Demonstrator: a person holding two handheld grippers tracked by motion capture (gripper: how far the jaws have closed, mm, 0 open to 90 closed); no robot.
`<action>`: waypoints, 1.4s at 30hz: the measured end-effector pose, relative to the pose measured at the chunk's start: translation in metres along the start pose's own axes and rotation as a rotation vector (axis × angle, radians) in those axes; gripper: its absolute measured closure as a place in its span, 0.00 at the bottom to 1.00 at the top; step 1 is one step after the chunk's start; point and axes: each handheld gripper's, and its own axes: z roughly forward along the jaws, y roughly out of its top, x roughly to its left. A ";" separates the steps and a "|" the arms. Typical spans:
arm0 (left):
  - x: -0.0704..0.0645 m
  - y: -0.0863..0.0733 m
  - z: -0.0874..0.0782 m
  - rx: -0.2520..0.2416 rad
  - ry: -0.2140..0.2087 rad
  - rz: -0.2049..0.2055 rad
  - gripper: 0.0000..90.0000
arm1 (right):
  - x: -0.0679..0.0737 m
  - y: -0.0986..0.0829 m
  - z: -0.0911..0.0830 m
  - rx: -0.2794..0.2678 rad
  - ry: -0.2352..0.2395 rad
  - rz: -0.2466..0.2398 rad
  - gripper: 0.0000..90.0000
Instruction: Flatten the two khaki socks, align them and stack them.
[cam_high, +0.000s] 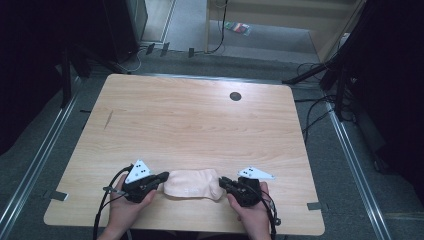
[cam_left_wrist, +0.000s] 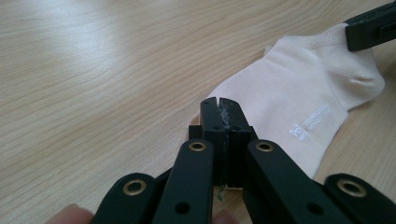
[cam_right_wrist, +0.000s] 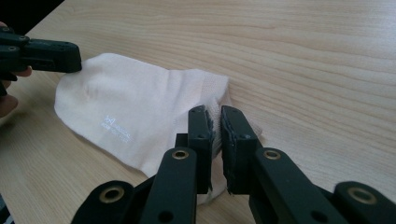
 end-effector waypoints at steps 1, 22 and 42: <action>0.000 0.000 0.000 0.003 0.003 0.003 1.00 | 0.000 0.000 0.001 0.002 -0.002 -0.002 0.93; 0.004 -0.004 0.004 0.007 0.013 -0.012 1.00 | -0.007 -0.002 0.002 -0.028 -0.044 0.007 0.79; 0.007 -0.007 0.007 0.015 0.011 -0.030 1.00 | -0.001 -0.002 0.009 -0.038 -0.079 -0.039 0.83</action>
